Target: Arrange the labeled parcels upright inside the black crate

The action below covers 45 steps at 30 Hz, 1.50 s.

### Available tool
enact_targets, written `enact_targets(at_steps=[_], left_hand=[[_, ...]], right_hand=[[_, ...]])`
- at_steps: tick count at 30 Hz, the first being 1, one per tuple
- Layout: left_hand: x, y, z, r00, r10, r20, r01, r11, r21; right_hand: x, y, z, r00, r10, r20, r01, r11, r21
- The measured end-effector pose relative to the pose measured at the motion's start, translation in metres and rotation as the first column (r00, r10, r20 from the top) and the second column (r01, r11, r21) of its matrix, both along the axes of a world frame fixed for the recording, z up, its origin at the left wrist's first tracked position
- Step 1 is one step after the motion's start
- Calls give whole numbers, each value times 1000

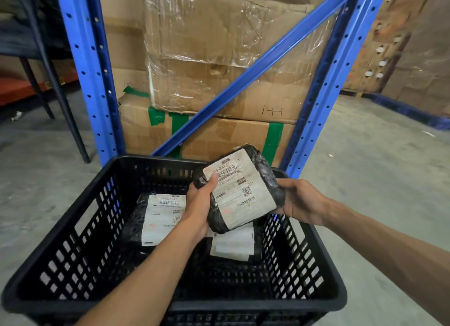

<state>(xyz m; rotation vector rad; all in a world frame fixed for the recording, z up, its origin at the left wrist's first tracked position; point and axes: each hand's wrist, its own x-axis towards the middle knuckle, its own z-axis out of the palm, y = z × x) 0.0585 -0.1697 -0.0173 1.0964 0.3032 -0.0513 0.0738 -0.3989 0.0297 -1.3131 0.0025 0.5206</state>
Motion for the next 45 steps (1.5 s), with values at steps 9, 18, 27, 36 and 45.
enact_targets(at_steps=[9, 18, 27, 36, 45], left_hand=[[-2, -3, -5, 1000, -3, -13, 8, 889, 458], [0, -5, -20, 962, -184, -202, 273, 663, 697], [1, -17, -32, 848, -315, -427, 530, 459, 713], [1, -20, -32, 865, -253, -433, 501, 476, 723], [0, -20, -24, 927, -190, -322, 374, 447, 813]], right_hand=[[-1, 36, -32, 976, -218, 24, 215, 933, -288], [9, 55, -59, 899, -399, -178, 322, 880, -350], [3, 48, -91, 895, -356, -268, 204, 862, -464], [20, 52, -97, 923, -317, -219, 200, 879, -433], [21, 44, -76, 993, -13, 113, 102, 538, -837]])
